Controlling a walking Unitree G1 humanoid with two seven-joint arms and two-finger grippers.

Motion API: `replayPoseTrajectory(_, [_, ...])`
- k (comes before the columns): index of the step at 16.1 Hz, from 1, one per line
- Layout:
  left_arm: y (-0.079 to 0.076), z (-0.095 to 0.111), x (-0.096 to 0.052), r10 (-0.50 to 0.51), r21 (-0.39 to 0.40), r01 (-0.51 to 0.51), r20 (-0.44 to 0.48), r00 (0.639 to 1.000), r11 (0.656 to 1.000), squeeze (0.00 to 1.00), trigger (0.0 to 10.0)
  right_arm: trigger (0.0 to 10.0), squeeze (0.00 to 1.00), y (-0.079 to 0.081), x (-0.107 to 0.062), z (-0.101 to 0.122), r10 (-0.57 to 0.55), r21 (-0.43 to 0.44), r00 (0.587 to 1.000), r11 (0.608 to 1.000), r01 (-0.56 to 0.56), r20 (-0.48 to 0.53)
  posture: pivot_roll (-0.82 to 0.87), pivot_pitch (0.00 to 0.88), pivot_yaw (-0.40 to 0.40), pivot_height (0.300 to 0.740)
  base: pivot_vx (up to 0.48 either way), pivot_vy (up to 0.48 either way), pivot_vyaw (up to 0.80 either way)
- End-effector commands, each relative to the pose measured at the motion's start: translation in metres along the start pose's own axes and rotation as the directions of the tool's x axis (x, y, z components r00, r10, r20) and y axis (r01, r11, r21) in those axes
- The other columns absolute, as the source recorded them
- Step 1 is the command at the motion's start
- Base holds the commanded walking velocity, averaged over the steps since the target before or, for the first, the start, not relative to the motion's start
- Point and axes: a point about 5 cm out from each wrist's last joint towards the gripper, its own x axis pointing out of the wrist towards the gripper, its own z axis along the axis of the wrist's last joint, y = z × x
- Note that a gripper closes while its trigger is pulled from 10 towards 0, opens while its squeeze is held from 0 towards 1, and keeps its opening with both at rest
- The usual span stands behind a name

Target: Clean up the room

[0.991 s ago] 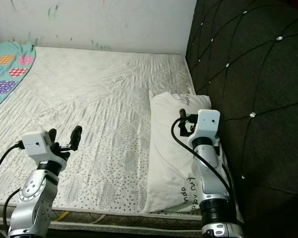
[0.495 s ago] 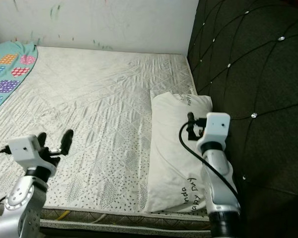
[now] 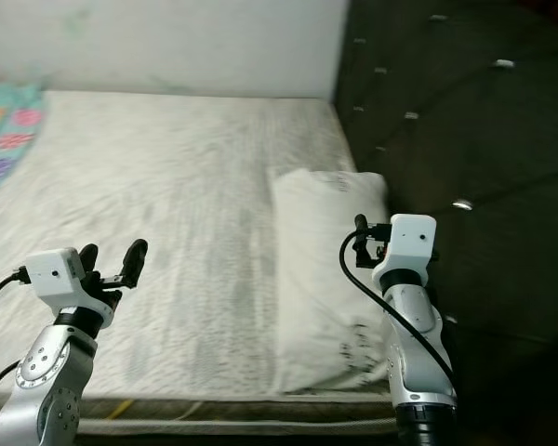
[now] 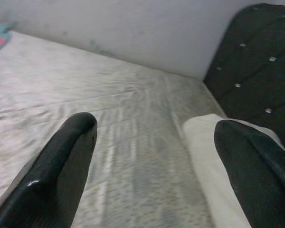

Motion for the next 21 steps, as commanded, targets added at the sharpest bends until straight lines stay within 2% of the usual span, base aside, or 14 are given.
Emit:
replayPoseTrajectory(1, [0.0032,0.0021,-0.0030,0.014,0.008,-0.014,0.000,1.000,1.000,0.00,10.0,10.0,0.00,0.0048,0.0005,0.0057,0.023,-0.005,1.000,1.000,-0.023,0.014,0.01,0.000,-0.003,0.740,0.000,0.326,0.00])
replayPoseTrajectory(10, [0.0031,-0.0017,-0.0092,0.019,0.010,-0.019,-0.024,1.000,1.000,0.00,10.0,10.0,0.00,0.0078,-0.0030,0.0035,0.044,-0.009,0.999,0.999,-0.044,-0.002,0.01,0.000,-0.005,0.740,0.000,0.343,0.00])
replayPoseTrajectory(21, [-0.0002,-0.0014,-0.0073,0.011,0.009,-0.011,-0.031,0.999,1.000,0.00,10.0,10.0,0.00,0.0110,-0.0040,0.0022,0.056,-0.006,0.998,0.998,-0.057,-0.012,0.02,0.000,-0.006,0.740,0.000,0.453,0.00])
